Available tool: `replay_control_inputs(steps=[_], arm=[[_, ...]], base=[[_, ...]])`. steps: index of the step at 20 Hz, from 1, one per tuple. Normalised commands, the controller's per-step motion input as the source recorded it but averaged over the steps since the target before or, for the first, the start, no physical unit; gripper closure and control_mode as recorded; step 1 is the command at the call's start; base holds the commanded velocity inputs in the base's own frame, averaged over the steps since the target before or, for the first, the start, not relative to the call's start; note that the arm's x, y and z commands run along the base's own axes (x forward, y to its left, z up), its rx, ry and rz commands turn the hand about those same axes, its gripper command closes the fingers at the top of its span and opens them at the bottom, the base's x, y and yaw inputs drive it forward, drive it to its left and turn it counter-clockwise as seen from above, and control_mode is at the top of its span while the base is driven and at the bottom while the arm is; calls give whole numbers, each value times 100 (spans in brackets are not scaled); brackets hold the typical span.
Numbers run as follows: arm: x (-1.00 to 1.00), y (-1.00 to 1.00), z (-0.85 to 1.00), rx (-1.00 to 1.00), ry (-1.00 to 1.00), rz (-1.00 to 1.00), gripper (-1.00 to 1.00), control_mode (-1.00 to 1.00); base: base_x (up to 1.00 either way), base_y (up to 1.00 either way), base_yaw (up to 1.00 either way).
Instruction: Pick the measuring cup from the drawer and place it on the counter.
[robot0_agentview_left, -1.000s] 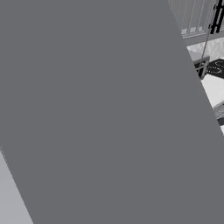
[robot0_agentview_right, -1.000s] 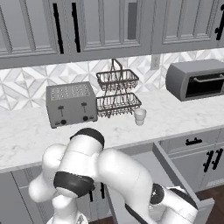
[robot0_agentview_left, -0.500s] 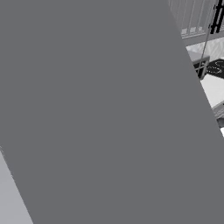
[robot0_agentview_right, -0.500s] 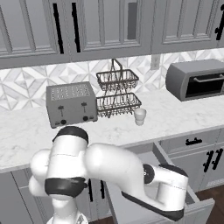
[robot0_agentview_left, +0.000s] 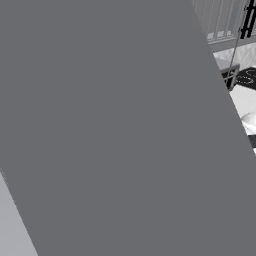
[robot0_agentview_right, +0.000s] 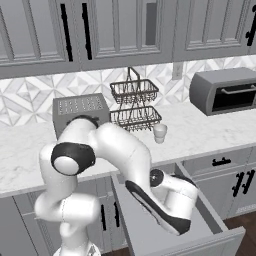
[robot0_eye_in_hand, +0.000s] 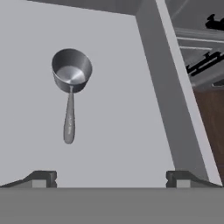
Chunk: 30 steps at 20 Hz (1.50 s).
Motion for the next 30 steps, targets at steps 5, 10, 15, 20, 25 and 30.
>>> replay_control_inputs(steps=[5, 10, 15, 20, 25, 30], arm=[[13, 28, -11, 19, 27, -5, -100, -100], [28, 8, -8, 31, 8, -6, -100, -100], [31, 0, -29, 23, -17, -12, -100, -100], [14, -13, -36, 13, -14, -6, -100, -100], [3, -60, -26, 14, -4, -1, -100, -100], [12, -41, -22, 12, 0, 0, -100, -100]], base=[[0, 0, 0], [0, 0, 0], [0, 0, 0], [0, 0, 0], [0, 0, 0], [0, 0, 0]])
